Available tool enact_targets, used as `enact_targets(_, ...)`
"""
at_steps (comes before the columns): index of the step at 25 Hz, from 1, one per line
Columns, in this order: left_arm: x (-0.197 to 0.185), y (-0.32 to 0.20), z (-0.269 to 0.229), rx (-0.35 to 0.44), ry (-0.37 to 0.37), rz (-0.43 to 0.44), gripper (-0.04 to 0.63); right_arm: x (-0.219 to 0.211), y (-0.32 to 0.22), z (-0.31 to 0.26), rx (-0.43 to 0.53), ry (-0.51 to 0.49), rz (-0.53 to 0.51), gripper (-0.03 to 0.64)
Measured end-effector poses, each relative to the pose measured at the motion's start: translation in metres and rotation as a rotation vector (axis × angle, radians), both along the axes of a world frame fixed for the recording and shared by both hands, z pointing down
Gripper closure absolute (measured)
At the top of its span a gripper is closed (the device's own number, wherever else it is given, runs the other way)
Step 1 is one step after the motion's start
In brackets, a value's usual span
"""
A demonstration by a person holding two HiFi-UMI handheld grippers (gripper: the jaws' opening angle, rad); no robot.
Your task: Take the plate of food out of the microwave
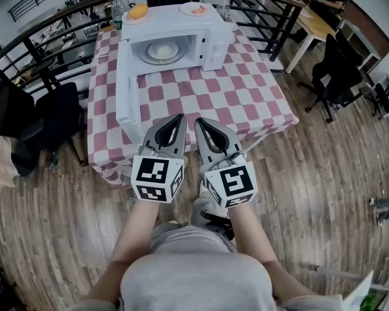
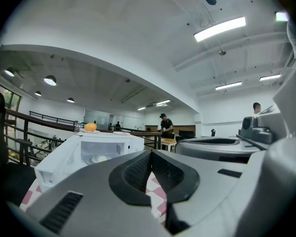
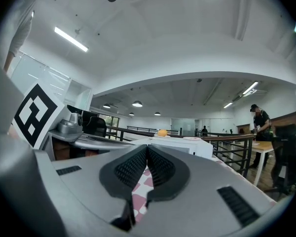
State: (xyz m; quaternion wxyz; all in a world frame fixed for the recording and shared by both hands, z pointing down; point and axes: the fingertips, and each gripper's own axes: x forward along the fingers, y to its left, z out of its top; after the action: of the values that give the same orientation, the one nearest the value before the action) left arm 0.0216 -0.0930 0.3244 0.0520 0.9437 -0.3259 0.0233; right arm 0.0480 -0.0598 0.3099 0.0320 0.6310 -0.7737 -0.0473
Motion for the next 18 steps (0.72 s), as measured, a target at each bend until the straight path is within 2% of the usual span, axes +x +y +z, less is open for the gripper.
enact_targets(6, 0.03, -0.033, 0.002, -0.02, -0.02, -0.026, 0.591, 0.031, -0.038, -0.002, -0.001, -0.002, -0.023, 0.594)
enact_targets(18, 0.066, -0.101, 0.013, -0.034, -0.031, -0.156, 0.591, 0.066, -0.11, 0.013, -0.032, -0.007, -0.176, 0.594)
